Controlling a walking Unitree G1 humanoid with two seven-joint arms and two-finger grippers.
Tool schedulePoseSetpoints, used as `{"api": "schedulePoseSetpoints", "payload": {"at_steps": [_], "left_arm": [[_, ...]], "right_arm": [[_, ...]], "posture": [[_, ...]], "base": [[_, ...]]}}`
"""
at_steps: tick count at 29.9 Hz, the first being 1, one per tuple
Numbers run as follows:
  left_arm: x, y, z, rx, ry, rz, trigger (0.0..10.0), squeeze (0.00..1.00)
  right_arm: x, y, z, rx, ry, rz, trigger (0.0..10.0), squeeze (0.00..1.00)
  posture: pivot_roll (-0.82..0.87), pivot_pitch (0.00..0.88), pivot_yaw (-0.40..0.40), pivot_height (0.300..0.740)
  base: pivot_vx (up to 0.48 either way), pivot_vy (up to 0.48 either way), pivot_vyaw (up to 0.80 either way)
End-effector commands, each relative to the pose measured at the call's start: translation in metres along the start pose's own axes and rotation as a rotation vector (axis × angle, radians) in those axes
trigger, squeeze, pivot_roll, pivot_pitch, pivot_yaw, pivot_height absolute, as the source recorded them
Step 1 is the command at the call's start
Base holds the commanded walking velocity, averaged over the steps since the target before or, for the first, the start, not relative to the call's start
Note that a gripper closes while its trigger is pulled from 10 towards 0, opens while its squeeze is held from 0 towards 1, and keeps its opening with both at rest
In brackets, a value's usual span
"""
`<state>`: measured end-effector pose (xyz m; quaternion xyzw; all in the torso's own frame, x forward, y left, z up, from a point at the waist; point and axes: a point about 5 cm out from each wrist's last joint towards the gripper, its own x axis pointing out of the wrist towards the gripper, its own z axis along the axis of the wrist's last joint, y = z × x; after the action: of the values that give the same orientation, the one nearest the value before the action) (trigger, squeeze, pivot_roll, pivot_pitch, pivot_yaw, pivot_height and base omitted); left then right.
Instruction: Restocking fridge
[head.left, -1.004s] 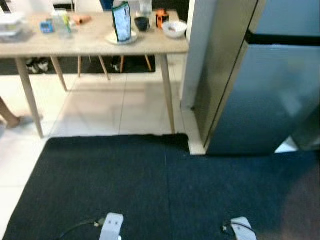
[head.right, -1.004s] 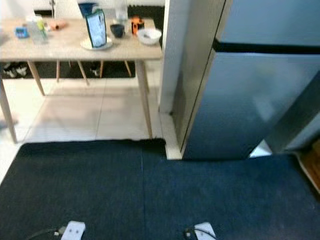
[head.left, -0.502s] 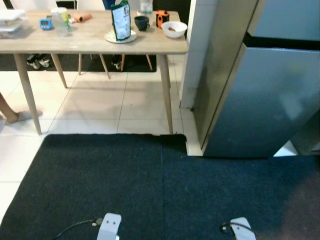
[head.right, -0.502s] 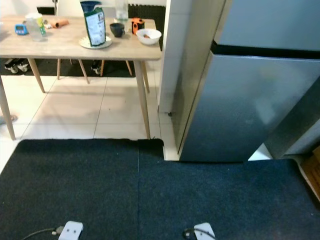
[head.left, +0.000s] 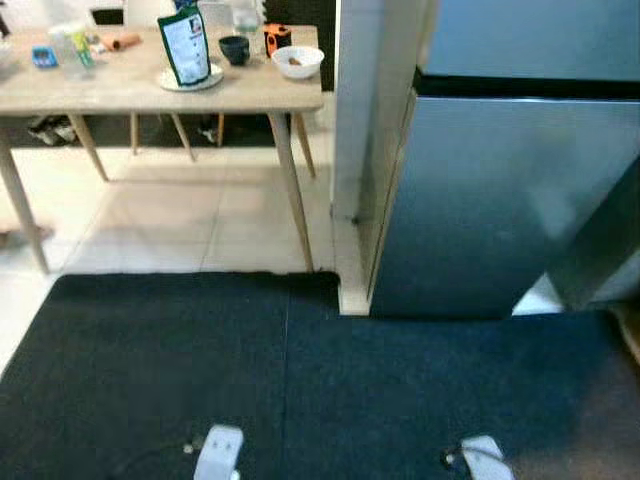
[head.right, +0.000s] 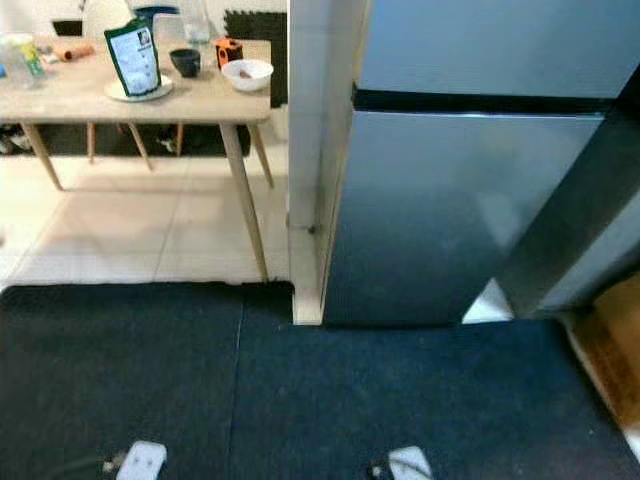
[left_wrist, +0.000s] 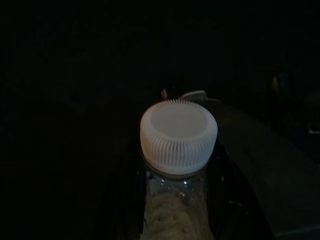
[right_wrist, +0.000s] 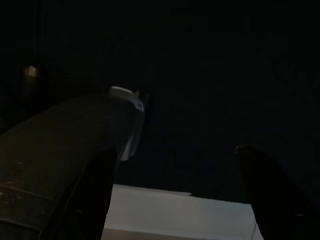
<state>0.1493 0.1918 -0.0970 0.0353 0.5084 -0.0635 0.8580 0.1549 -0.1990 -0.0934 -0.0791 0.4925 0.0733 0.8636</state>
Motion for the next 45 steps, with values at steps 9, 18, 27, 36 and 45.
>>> {"api": "schedulePoseSetpoints", "payload": {"at_steps": [9, 18, 27, 36, 45], "left_arm": [[0.0, -0.015, -0.014, -0.014, 0.051, -0.057, 10.0, 0.0], [0.0, -0.014, -0.013, -0.008, 0.045, -0.066, 10.0, 0.0], [0.001, -0.015, -0.007, -0.005, 0.029, -0.077, 10.0, 0.0], [0.003, -0.015, 0.002, -0.008, 0.002, -0.079, 10.0, 0.0], [0.002, -0.014, 0.001, -0.015, 0.005, -0.082, 10.0, 0.0]], "right_arm": [[0.0, 0.011, -0.011, 0.009, 0.039, 0.033, 10.0, 0.0], [0.0, 0.01, -0.01, -0.029, 0.04, 0.029, 10.0, 0.0], [0.001, 0.011, -0.006, -0.007, 0.027, 0.024, 10.0, 0.0], [0.001, 0.01, -0.003, -0.001, 0.026, 0.014, 10.0, 0.0], [0.002, 0.008, 0.0, 0.009, 0.021, 0.007, 10.0, 0.0]], "posture": [[-0.1, 0.113, -0.022, 0.74], [-0.09, 0.106, -0.019, 0.74], [-0.09, 0.079, -0.013, 0.74], [-0.08, 0.073, -0.008, 0.74], [-0.08, 0.07, -0.009, 0.74]], "base": [[0.0, 0.0, 0.0], [0.0, 0.0, 0.0], [0.0, 0.0, 0.0], [0.0, 0.0, 0.0], [0.0, 0.0, 0.0]]}}
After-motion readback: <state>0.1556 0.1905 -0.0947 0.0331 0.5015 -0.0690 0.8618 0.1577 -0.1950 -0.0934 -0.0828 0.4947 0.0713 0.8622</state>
